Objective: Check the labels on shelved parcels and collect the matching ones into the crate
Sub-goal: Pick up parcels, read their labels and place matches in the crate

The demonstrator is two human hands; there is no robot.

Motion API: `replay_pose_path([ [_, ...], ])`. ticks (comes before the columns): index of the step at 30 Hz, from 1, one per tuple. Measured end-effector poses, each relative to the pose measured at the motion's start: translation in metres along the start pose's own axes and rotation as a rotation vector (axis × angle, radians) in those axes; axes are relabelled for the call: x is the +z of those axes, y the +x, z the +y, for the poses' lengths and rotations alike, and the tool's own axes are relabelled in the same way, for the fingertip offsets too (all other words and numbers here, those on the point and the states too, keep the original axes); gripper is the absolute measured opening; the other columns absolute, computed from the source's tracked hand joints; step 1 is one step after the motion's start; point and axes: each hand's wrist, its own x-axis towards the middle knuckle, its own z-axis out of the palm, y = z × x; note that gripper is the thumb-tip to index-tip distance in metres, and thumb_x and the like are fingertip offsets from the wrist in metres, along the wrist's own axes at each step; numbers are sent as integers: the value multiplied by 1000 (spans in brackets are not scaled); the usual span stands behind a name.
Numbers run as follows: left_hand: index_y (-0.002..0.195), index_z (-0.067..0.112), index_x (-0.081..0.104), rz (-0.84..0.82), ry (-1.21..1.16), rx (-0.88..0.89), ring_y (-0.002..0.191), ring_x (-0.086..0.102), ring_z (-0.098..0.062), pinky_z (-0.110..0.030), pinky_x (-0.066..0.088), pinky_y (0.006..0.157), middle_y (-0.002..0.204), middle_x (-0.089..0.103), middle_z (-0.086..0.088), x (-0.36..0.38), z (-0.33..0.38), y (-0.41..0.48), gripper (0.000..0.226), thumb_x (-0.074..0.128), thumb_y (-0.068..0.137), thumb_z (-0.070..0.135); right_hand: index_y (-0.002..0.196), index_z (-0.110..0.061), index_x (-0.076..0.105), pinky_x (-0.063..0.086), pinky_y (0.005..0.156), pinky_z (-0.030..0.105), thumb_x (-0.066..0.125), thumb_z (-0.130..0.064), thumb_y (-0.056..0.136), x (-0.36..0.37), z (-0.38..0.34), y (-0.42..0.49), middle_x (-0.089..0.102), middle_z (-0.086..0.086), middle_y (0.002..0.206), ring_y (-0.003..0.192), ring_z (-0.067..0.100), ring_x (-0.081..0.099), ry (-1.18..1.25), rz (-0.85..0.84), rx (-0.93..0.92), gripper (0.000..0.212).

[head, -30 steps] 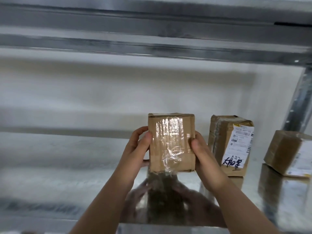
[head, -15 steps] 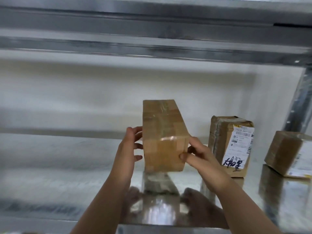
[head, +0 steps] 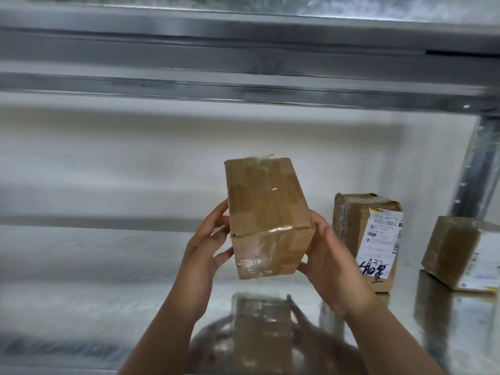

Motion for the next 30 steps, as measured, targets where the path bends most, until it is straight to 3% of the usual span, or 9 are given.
replay_pose_path([
  [2,145,37,57,-7,19,14,126,65,-21,-54,52,105,133,66,-5,4,2,-2,49,57,97,48,140,-28,55,35,118,71,70,-80,78,-1,1,-1,55,11,151,144,39,46,55,-19,0,83],
  [5,138,50,56,-37,63,63,128,62,-20,-51,50,109,128,65,0,6,1,-7,55,64,83,51,147,-19,44,24,121,74,74,-76,78,-4,3,-1,53,16,151,145,41,46,61,-50,9,94],
  [11,138,51,50,-126,85,133,136,53,-21,-58,40,117,126,64,8,4,-1,-9,68,69,73,44,144,-19,47,48,103,55,90,-59,71,-4,1,1,58,14,139,125,35,56,131,-89,15,93],
  [15,137,52,51,-106,86,142,133,56,-20,-58,41,116,124,65,5,5,-2,-8,65,68,74,47,148,-13,44,45,104,50,87,-59,73,-3,1,1,59,12,139,124,32,56,168,-74,9,97],
  [20,143,49,51,-33,-117,1,128,63,-21,-60,50,106,130,68,-3,6,2,-1,59,53,87,68,142,-16,56,44,101,47,60,-30,95,-2,1,2,63,14,136,123,32,58,111,18,39,49],
  [23,144,34,53,-25,-228,-88,128,64,-27,-51,57,94,139,66,-2,6,6,-2,69,42,88,73,143,-28,59,48,108,40,73,-36,92,0,1,2,63,4,140,132,22,58,0,76,55,53],
  [27,124,13,53,28,-331,-110,112,65,-30,-44,60,75,125,65,-13,1,-2,0,67,71,82,60,160,-31,36,36,124,49,92,-47,66,2,-1,5,44,-1,161,148,19,44,12,290,178,111],
  [28,117,13,53,23,-379,-116,105,67,-28,-42,61,73,118,66,-11,0,-4,1,56,75,80,50,162,-24,34,36,124,50,91,-47,69,1,-1,5,50,7,158,143,23,52,74,258,238,112],
  [30,103,18,57,-35,-516,-112,92,71,-22,-36,60,68,107,70,-6,-4,-8,3,31,74,78,26,150,-18,54,42,119,49,74,-50,84,4,-6,2,68,12,140,126,27,67,151,136,336,76],
])
